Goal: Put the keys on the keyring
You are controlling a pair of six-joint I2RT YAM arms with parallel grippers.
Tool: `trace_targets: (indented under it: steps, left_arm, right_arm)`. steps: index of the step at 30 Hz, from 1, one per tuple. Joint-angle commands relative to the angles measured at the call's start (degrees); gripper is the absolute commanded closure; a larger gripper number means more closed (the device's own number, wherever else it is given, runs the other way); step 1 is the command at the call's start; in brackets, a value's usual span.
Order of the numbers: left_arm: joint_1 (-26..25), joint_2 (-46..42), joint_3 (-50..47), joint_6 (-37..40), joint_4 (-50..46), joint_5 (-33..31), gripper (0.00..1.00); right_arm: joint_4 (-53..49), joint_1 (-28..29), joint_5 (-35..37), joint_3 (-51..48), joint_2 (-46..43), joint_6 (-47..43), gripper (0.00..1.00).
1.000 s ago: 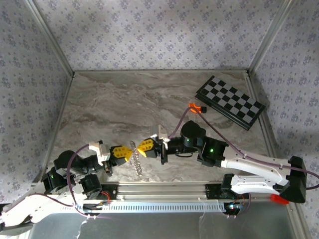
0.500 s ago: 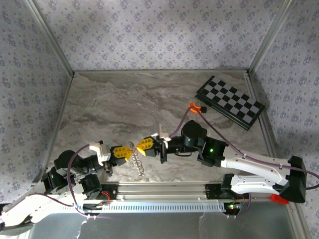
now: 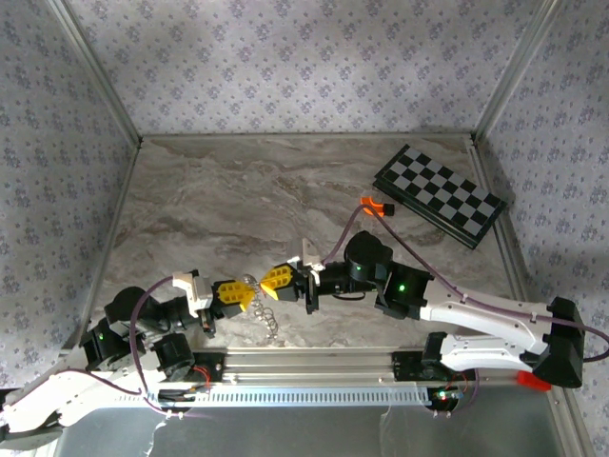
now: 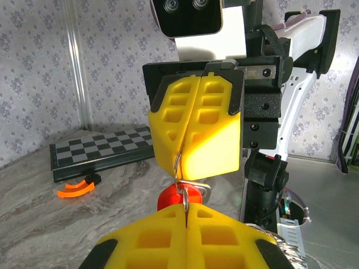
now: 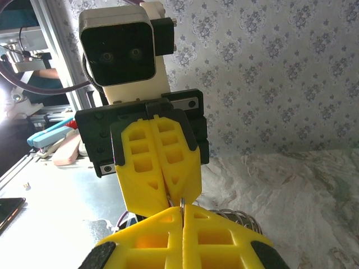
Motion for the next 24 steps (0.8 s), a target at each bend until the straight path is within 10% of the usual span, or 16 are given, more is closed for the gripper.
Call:
trace_targets:
  steps: [1, 24]
  left_arm:
    - [0.4, -0.1, 0.2, 0.6, 3.4, 1.3, 1.00]
    - [0.3, 0.1, 0.2, 0.8, 3.3, 1.2, 1.00]
  right_arm:
    - [2.3, -0.4, -1.4, -0.8, 0.1, 0.8, 1.00]
    - [7.9, -2.1, -3.6, -4.5, -2.2, 5.3, 1.00]
